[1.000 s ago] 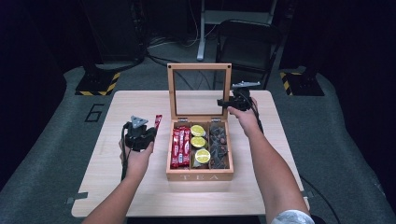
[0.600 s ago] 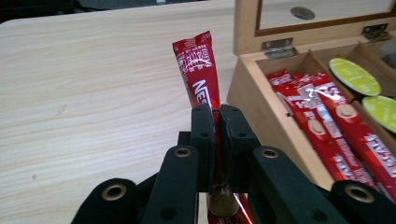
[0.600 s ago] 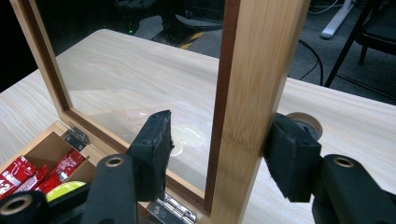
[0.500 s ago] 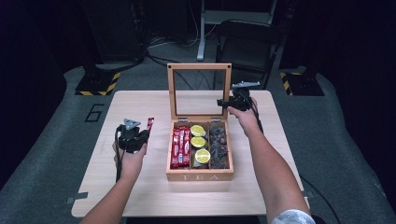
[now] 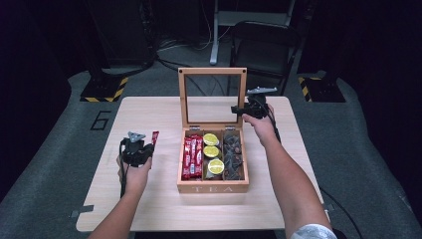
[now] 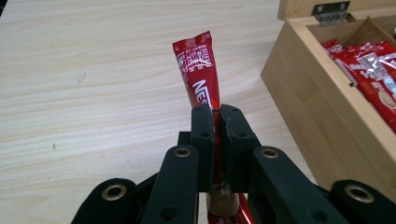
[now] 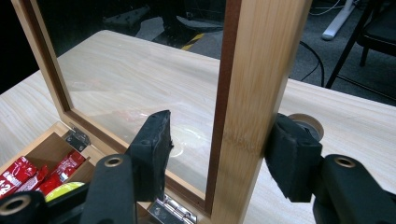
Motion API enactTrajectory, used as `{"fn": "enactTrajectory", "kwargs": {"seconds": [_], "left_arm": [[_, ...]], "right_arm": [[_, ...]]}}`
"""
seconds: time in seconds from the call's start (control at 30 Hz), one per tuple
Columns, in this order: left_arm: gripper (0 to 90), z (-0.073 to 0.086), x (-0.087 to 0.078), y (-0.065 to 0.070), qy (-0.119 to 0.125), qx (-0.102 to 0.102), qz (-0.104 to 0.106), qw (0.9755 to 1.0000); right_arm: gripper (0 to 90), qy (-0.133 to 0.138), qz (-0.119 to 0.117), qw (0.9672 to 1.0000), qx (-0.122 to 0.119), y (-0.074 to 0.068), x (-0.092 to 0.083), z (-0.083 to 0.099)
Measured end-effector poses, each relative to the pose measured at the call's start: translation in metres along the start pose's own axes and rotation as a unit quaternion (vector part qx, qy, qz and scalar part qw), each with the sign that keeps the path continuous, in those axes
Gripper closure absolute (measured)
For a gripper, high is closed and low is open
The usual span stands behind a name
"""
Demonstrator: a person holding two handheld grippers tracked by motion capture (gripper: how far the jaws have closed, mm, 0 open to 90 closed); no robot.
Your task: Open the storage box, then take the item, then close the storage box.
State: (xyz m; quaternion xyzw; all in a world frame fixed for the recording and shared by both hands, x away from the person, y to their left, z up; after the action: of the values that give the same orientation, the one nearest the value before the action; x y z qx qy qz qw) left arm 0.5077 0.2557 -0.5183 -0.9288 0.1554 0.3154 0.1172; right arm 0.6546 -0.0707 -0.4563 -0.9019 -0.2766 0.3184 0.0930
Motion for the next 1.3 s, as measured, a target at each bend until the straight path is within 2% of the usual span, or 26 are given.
{"fn": "enactTrajectory", "kwargs": {"seconds": [0.1, 0.13, 0.4, 0.57, 0.9, 0.93, 1.1, 1.3], "left_arm": [[84.3, 0.006, 0.003, 0.000, -0.008, -0.001, 0.003, 1.0000], [84.3, 0.009, 0.003, -0.001, -0.015, 0.007, 0.003, 0.9999], [84.3, 0.021, 0.009, -0.003, -0.027, 0.002, 0.006, 0.9996], [84.3, 0.026, 0.012, -0.005, -0.032, -0.008, 0.003, 0.9995], [84.1, 0.040, 0.020, -0.006, -0.055, -0.003, -0.003, 0.9985], [84.1, 0.042, 0.021, -0.005, -0.059, -0.007, -0.004, 0.9982], [84.1, 0.049, 0.023, -0.010, -0.070, 0.003, -0.016, 0.9974], [84.1, 0.057, 0.025, -0.012, -0.079, -0.004, -0.017, 0.9968]], "right_arm": [[43.2, -0.002, 0.001, 1.0000, 0.000, 0.000, 0.000, 0.000], [43.3, -0.002, 0.001, 1.0000, -0.001, 0.000, 0.000, 0.000], [43.2, 0.000, -0.001, 1.0000, 0.001, 0.000, 0.001, 0.000], [43.0, 0.001, 0.000, 1.0000, 0.003, 0.000, 0.001, 0.000], [42.7, 0.000, 0.001, 1.0000, 0.003, -0.001, 0.000, 0.000], [42.7, 0.000, 0.000, 1.0000, 0.001, 0.000, 0.000, 0.000], [42.7, 0.001, -0.001, 1.0000, 0.001, 0.000, 0.001, 0.000], [42.7, 0.001, -0.002, 1.0000, 0.001, 0.000, 0.001, 0.000]]}}
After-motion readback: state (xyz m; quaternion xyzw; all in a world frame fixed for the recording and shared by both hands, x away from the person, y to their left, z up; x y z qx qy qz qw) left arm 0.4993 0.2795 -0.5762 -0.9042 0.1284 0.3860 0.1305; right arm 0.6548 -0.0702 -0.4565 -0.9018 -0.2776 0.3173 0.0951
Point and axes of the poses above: each handheld gripper's, and its own axes: x roughly forward along the jaws, z roughly out of its underside, y roughly to its right, the point moved 10 cm from there along x, roughly forward along the jaws, and after that the axes turned 13 degrees about x, right-handed, at the moved point
